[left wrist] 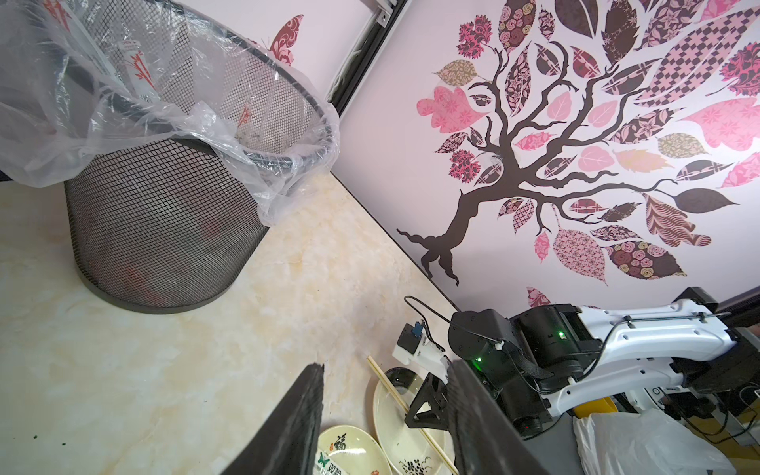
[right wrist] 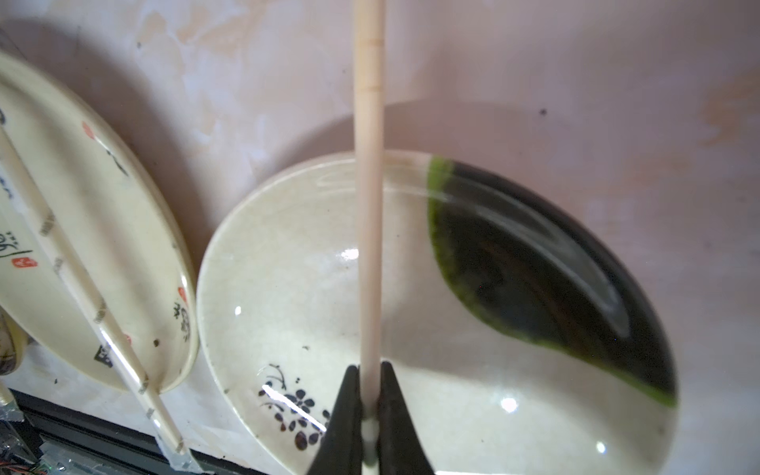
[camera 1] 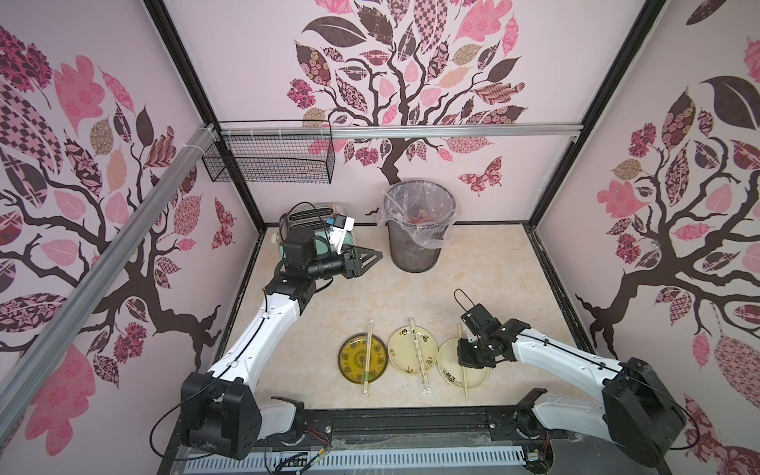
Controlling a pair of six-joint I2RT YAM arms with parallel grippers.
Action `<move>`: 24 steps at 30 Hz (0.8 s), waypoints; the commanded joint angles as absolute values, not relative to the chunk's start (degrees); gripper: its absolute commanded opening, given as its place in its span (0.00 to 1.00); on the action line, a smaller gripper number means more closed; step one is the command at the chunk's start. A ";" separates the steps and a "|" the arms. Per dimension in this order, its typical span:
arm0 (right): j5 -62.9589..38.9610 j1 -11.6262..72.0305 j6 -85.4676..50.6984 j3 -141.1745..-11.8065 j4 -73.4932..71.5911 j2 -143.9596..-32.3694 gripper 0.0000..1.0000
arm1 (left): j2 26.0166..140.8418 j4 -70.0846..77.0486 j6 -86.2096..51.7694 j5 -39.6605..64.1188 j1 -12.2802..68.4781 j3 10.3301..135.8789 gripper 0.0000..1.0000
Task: Remove the packaging of disposable chopsticks
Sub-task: Place the disposable chopsticks on the plate.
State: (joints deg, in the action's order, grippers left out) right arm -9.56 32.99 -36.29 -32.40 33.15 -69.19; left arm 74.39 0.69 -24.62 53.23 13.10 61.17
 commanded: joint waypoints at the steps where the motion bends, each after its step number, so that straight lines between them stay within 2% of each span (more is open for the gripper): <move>1: -7.96 33.18 -37.02 -32.54 33.37 -69.50 0.06 | 74.45 0.70 -24.78 54.23 12.84 62.49 0.52; 7: -7.56 33.13 -36.84 -32.62 33.44 -70.20 0.15 | 74.52 0.67 -24.73 54.21 12.83 62.57 0.52; 24: -6.68 33.13 -36.65 -32.43 33.40 -70.31 0.22 | 74.70 0.64 -24.75 54.31 12.83 62.62 0.52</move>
